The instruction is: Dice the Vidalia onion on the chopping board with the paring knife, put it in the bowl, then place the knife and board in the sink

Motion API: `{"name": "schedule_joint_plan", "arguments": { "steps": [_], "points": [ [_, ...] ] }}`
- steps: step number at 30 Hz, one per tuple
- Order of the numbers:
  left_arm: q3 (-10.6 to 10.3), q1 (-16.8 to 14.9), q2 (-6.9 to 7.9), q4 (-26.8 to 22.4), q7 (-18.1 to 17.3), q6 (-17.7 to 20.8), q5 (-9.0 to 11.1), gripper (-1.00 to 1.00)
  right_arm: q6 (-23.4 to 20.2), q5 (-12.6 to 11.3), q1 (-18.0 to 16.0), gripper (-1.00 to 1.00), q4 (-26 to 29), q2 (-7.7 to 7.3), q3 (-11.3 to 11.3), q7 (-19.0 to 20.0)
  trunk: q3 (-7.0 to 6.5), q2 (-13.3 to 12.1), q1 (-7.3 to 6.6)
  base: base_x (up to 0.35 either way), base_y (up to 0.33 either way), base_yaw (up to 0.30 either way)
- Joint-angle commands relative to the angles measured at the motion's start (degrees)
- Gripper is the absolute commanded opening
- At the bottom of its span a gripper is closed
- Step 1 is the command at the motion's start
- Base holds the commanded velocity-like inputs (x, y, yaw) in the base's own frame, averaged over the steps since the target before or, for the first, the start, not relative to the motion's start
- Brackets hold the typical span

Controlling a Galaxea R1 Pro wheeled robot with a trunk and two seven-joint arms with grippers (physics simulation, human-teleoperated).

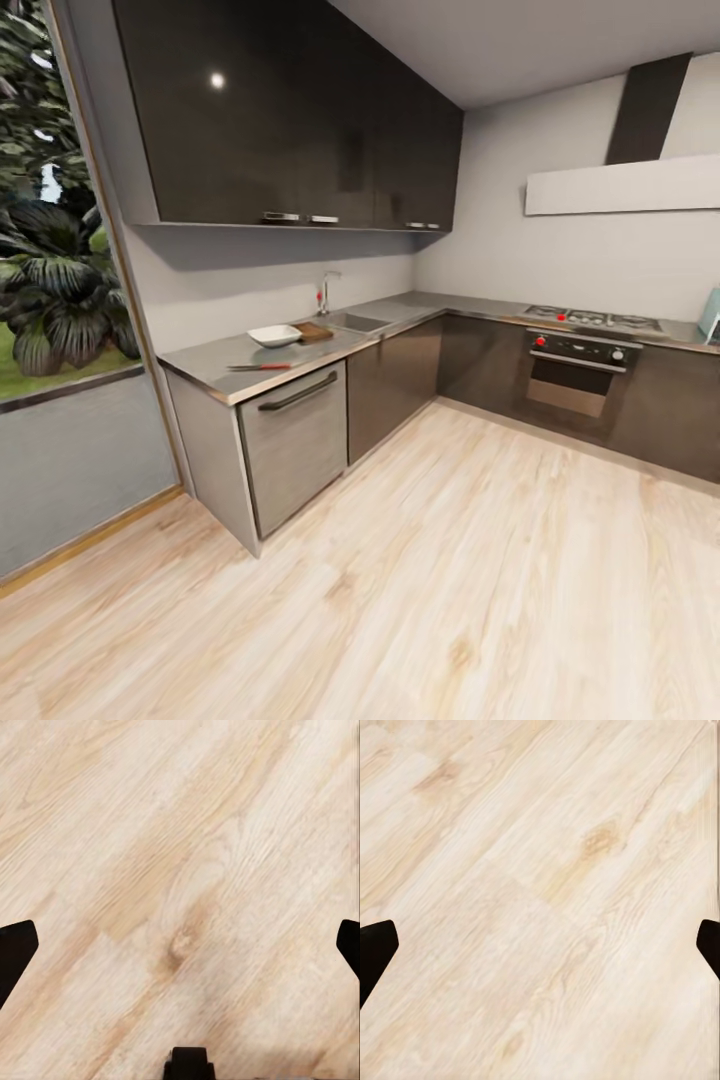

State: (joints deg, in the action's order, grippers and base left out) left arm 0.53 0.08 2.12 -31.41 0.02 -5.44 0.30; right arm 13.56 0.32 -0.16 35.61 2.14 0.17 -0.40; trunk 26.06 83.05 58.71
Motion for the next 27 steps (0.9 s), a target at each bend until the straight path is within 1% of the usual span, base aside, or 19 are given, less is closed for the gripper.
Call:
{"name": "schedule_joint_plan", "arguments": {
  "steps": [1,6,17,24,27],
  "points": [
    [0.0,0.0,-0.05,-0.1,0.0,-0.1,0.0,1.00,0.1,0.0,0.0,1.00,0.0,-0.01,0.0,0.0,0.05,0.0,0.02,0.223,-0.247,-0.004],
    [0.0,0.0,-0.32,-0.1,0.0,-0.1,0.0,1.00,0.2,0.1,0.0,1.00,0.0,0.04,0.1,0.0,0.05,0.0,0.02,0.223,-0.247,-0.002],
    [0.0,0.0,-0.27,0.0,0.0,-0.1,0.0,1.00,0.2,0.1,0.0,1.00,0.0,0.00,0.0,-0.1,0.05,0.0,0.02,0.223,-0.247,0.000],
    [0.0,0.0,-0.37,1.1,0.0,-0.1,-0.2,1.00,0.2,0.1,0.0,1.00,0.0,-0.03,0.1,-0.1,0.05,0.0,0.02,0.223,-0.247,0.000],
    [0.0,0.0,-0.36,1.3,0.0,-0.8,-0.2,1.00,0.2,0.1,0.0,1.00,0.0,-0.03,0.1,0.0,0.05,0.0,0.02,0.223,-0.247,0.000]
  ]
}}
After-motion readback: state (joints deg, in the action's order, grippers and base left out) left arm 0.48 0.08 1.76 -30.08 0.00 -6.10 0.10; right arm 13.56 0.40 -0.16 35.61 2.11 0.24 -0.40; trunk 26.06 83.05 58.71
